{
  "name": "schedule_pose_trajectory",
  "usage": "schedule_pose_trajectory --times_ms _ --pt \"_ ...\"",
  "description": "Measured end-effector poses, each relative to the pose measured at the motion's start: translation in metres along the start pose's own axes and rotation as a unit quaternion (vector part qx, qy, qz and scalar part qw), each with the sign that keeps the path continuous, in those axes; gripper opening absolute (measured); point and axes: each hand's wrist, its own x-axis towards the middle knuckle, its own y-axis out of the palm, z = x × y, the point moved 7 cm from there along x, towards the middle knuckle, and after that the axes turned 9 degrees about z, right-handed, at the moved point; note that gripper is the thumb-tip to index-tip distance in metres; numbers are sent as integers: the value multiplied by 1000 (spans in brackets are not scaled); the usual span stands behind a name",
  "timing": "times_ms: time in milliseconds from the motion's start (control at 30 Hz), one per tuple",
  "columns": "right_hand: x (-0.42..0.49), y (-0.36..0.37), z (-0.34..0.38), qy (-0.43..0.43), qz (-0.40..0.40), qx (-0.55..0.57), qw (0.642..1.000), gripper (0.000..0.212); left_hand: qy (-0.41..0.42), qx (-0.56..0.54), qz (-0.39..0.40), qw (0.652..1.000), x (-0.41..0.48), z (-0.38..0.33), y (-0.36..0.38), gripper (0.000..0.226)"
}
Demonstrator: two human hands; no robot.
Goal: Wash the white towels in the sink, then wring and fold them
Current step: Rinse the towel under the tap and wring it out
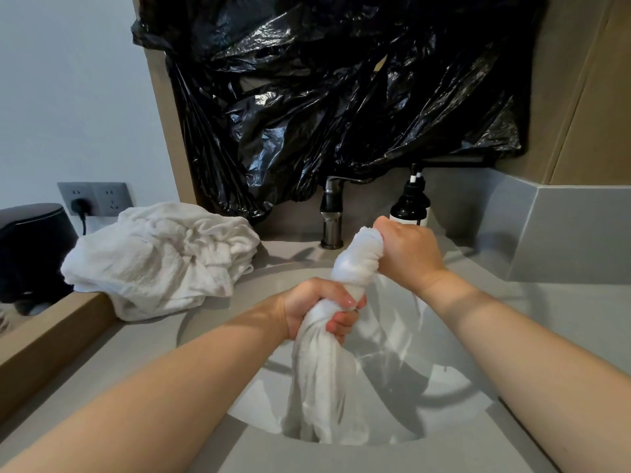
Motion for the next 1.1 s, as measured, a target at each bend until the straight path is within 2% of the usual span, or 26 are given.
schedule_pose_trajectory --times_ms 67,167,300,400,500,633,733,800,900,1000,1100 --pt "3 2 6 -9 13 -10 1000 42 7 -14 10 1000 -1 2 -3 52" --pt "6 5 8 -17 13 -7 1000 45 24 -35 30 999 -2 1 -3 36" --pt "7 2 7 -12 -7 18 1000 37 37 -37 56 997 -1 -1 -3 27" --pt "7 5 5 14 27 60 998 26 43 -39 74 996 0 -2 -1 24" --pt "4 1 7 15 -9 87 996 22 55 -56 105 991 1 -2 3 22" --pt "4 -7 11 2 -63 105 992 29 77 -77 158 981 1 -6 11 19" --pt "2 -8 13 3 -62 118 991 27 79 -81 165 980 0 -7 11 19" --pt "1 -4 11 26 -28 119 992 19 69 -70 148 984 1 -4 7 20" --pt "-3 12 4 87 63 129 986 17 39 -38 86 995 1 1 -2 30" --pt "-7 26 -7 156 107 134 973 18 -7 -8 -61 998 -1 3 -17 43" --pt "-10 43 -14 175 158 159 959 17 -33 53 -185 981 -9 -1 -33 30"
